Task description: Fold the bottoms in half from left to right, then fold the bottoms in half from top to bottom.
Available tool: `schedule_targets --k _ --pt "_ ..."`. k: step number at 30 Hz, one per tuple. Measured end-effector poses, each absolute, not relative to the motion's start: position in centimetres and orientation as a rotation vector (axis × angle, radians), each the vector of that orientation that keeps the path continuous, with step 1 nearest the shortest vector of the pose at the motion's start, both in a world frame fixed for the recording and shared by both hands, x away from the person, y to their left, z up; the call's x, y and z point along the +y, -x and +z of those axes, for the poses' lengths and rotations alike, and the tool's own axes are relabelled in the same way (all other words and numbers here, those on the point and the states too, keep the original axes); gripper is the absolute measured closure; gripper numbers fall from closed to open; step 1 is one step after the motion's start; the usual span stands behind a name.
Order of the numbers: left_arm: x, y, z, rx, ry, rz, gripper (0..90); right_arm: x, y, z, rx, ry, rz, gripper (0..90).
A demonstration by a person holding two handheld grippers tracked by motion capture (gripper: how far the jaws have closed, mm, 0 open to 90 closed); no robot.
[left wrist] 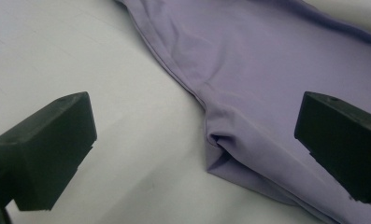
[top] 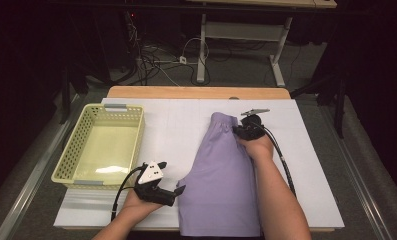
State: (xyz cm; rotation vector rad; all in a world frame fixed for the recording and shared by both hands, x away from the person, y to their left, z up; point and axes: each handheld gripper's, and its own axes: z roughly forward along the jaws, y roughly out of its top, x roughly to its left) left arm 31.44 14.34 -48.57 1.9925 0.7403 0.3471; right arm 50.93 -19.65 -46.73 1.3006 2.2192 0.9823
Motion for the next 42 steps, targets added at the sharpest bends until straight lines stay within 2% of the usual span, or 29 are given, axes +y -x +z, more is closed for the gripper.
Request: schedule_targets --k 13,42 --pt "14.4 -31.4 -48.6 0.739 -1.985 0.349 0.0 -19.9 -49.3 -44.1 2.16 -1.241 1.053 82.2" --pt "14.6 -31.7 -48.6 0.751 -1.973 0.309 0.0 -20.1 -46.2 -43.0 2.062 -1.207 1.182 81.8"
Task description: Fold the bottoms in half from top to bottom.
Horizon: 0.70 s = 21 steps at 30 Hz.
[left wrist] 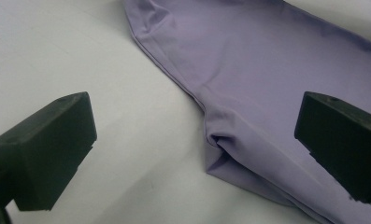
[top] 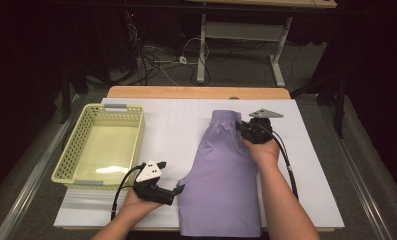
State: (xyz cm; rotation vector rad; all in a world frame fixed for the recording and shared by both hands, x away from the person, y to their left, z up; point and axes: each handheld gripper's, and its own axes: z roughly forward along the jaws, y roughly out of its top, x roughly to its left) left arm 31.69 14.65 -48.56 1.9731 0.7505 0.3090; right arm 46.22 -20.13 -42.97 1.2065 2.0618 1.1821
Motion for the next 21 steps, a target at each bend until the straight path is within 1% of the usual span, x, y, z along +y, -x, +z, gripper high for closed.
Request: schedule_targets --k 21 --pt "14.7 -31.6 -48.6 0.746 -1.968 0.309 0.0 -20.8 -41.4 -41.5 2.01 -1.098 1.286 81.7"
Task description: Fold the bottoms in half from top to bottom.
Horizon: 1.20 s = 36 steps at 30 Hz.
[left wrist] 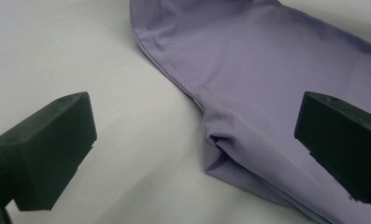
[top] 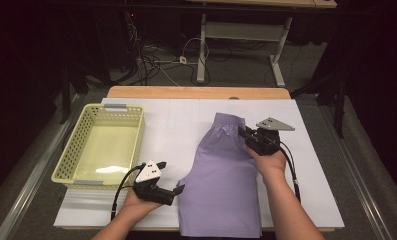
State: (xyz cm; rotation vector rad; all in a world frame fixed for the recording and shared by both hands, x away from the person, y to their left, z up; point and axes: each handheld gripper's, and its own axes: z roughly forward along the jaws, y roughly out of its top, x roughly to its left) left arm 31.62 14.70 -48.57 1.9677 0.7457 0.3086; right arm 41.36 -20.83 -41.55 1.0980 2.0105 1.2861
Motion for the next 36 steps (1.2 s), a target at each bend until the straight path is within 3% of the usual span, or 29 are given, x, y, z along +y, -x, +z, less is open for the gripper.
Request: schedule_targets --k 20,36 --pt "14.8 -31.6 -48.6 0.749 -1.958 0.31 0.0 -21.2 -34.9 -41.5 2.013 -0.959 1.367 81.4" --pt "14.8 -31.6 -48.6 0.749 -1.958 0.31 0.0 -21.2 -29.6 -44.0 2.099 -0.906 1.377 80.2"
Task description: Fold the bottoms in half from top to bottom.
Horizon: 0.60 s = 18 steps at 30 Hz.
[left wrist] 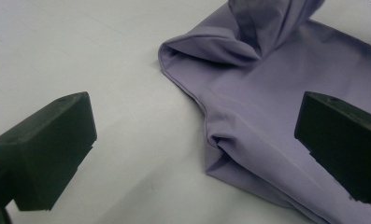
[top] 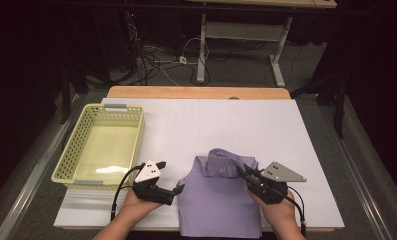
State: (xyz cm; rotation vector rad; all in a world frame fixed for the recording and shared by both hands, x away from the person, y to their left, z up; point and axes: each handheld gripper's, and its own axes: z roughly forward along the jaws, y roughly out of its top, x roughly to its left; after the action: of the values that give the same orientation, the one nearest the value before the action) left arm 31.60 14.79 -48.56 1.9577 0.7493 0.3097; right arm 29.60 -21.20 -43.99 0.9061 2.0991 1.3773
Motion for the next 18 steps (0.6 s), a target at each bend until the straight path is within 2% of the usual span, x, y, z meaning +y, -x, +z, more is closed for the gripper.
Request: schedule_targets --k 7,18 --pt "14.8 -31.6 -48.5 0.745 -1.958 0.31 0.0 -21.6 -27.9 -45.1 2.149 -0.915 1.336 78.6" --pt "14.0 -30.7 -47.4 0.726 -1.939 0.29 0.0 -22.7 -26.0 -47.1 2.256 -0.994 1.215 71.0"
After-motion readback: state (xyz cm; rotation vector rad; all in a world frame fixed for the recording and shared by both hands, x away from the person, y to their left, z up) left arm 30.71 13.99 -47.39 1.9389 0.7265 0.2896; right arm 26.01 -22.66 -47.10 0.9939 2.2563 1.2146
